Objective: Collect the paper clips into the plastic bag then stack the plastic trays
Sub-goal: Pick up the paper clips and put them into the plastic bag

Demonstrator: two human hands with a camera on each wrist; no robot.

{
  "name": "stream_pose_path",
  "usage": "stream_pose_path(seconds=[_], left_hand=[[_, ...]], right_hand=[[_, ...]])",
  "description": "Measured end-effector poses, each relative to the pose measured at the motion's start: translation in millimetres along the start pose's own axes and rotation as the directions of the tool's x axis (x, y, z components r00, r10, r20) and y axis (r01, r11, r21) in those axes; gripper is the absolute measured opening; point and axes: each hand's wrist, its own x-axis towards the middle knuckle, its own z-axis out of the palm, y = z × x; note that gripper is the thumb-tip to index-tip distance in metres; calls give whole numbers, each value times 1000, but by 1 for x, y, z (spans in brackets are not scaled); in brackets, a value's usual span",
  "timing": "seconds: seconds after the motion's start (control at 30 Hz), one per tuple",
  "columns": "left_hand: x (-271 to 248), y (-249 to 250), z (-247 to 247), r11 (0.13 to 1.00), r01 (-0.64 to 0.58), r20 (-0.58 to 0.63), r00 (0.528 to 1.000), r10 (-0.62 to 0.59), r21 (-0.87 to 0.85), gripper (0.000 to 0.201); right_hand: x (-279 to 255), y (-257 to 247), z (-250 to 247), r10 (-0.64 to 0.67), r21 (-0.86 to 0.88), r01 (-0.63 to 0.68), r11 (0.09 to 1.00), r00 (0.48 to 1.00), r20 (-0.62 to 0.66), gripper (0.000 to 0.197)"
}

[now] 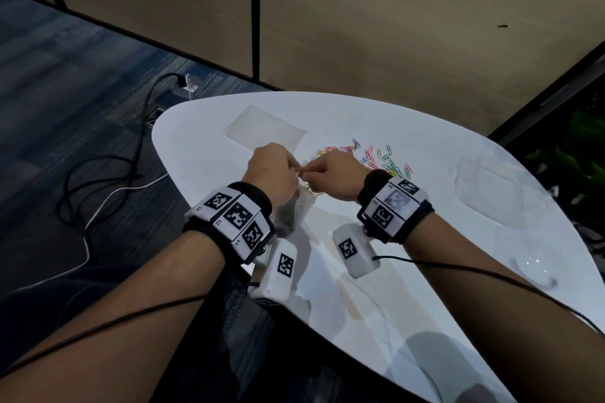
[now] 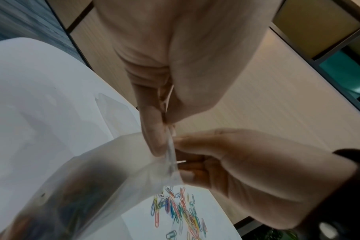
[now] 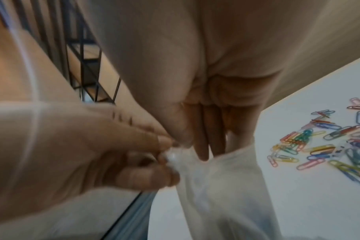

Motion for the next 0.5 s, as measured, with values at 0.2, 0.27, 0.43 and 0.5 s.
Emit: stream_pose_path(seconds=[0.2,0.27,0.43,0.5], left_hand=[[6,-5,-5,1000,0,-46,999,1,7,26],[3,-7,-4,1000,-6,-50,999,8,30,26],[-1,-13,2,996,-10,-43,999,13,84,25],[2,-12,2,997,-1,-40,999,4,76,24]], right_hand=[[40,48,-23,95,147,-58,987,961,-260,35],[59,66,-12,-17,-415,-48,909,988,-153,39],[92,101,28,-124,-821,162,548,986,111,51],[102,112,29,-79,-820,91,566,995,56,49]])
